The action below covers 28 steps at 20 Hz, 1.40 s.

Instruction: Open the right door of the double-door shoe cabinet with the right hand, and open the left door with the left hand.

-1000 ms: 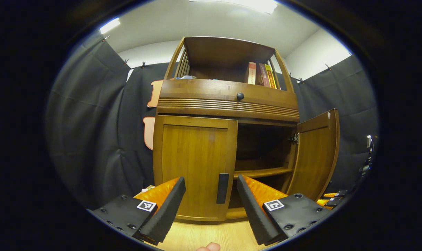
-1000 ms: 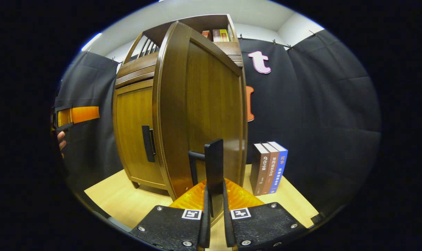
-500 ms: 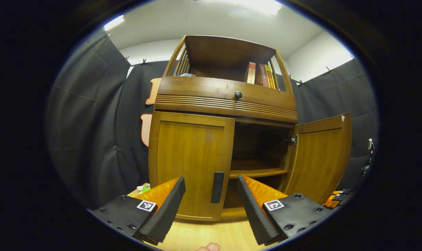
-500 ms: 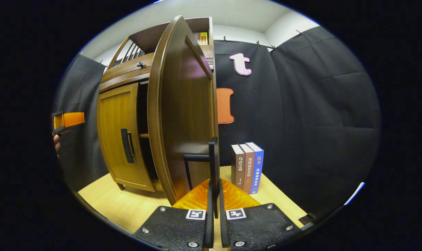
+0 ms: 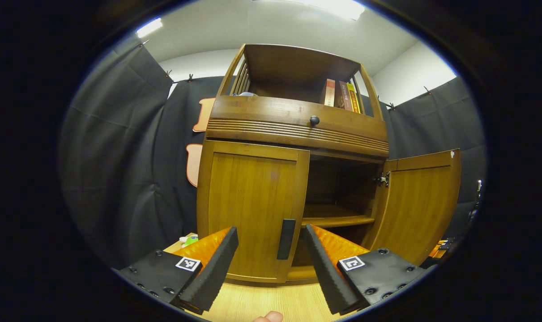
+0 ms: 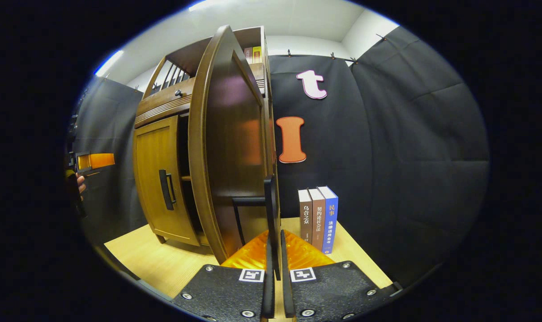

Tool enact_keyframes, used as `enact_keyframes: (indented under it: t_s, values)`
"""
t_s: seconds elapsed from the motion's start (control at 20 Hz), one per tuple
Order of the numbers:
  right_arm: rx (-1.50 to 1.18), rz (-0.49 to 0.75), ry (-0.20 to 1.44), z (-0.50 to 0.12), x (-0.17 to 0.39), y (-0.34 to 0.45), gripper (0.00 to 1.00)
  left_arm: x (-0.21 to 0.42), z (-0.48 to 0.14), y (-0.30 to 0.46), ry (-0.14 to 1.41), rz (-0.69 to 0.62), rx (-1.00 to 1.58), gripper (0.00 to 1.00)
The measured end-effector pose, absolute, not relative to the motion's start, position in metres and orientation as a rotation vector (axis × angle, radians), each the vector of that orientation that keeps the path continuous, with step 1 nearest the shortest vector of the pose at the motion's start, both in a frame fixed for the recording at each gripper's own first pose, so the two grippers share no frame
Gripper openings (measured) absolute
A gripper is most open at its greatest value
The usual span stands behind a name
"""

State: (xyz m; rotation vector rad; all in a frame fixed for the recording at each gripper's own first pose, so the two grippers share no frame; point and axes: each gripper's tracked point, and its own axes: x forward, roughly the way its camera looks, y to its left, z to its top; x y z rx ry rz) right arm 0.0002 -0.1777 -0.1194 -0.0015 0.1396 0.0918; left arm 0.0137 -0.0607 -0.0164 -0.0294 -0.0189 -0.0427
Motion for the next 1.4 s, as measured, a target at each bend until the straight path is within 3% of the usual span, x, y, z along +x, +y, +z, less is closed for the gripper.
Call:
enact_keyframes:
  t_s: [0.65, 0.7, 0.75, 0.8, 0.85, 0.9, 1.4]
  values:
    - [0.020, 0.173, 0.166, -0.122, 0.007, -0.198, 0.07, 0.020, -0.016, -0.063, -0.023, -0.053, -0.050, 0.94]
    - [0.018, 0.171, 0.169, -0.122, 0.007, -0.197, 0.17, 0.019, -0.015, -0.063, -0.025, -0.054, -0.050, 0.94]
    - [0.018, 0.170, 0.167, -0.121, 0.006, -0.196, 0.04, 0.020, -0.015, -0.063, -0.027, -0.053, -0.051, 0.94]
    - [0.020, 0.170, 0.161, -0.120, 0.006, -0.196, 0.04, 0.020, -0.015, -0.063, -0.028, -0.055, -0.054, 0.94]
    - [0.020, 0.168, 0.153, -0.120, 0.005, -0.196, 0.19, 0.020, -0.016, -0.063, -0.027, -0.057, -0.055, 0.94]
    - [0.023, 0.165, 0.149, -0.121, 0.005, -0.196, 0.04, 0.021, -0.016, -0.063, -0.025, -0.056, -0.054, 0.94]
    - [0.088, 0.073, 0.131, -0.102, -0.033, -0.220, 0.06, 0.030, -0.022, -0.056, -0.013, -0.053, -0.046, 0.94]
